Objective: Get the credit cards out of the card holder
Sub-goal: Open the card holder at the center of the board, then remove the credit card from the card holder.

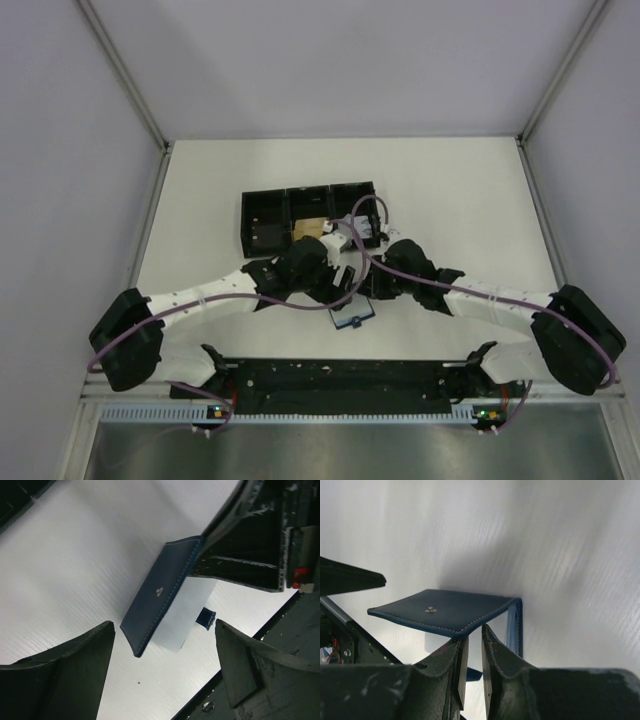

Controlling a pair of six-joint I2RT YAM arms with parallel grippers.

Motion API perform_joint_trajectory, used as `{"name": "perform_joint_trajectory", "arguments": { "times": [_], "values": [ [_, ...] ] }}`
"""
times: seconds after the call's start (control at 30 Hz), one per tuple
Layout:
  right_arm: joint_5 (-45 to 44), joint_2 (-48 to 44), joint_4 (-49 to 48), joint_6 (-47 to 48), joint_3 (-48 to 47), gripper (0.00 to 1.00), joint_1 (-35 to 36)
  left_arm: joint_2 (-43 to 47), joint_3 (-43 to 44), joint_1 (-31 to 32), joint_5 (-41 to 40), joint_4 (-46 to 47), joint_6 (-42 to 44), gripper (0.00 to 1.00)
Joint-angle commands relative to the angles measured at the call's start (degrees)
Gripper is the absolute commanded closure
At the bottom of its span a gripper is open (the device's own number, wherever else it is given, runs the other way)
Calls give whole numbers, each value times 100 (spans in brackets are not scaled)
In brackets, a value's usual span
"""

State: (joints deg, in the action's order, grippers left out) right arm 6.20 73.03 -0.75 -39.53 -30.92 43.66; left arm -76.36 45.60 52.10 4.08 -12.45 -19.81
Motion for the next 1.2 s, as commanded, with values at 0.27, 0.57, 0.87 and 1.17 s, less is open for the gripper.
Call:
{"name": "perform_joint_trajectory", "arguments": {
  "times": [0.27, 0.57, 0.87, 1.17],
  "values": [
    [347, 563, -549, 182, -565, 83, -138, -669, 783, -59, -1145, -135, 768, 26],
    [435, 159, -101, 314, -617, 83, -156, -837, 907, -147, -1339, -565, 243, 100],
    [839, -316, 356, 358, -863, 80, 72, -354, -6, -165, -1357, -752, -2050, 100],
    [242, -580, 506, 95, -328, 80, 204, 191, -1255, -156, -1541, 119, -3608, 100]
  ]
}}
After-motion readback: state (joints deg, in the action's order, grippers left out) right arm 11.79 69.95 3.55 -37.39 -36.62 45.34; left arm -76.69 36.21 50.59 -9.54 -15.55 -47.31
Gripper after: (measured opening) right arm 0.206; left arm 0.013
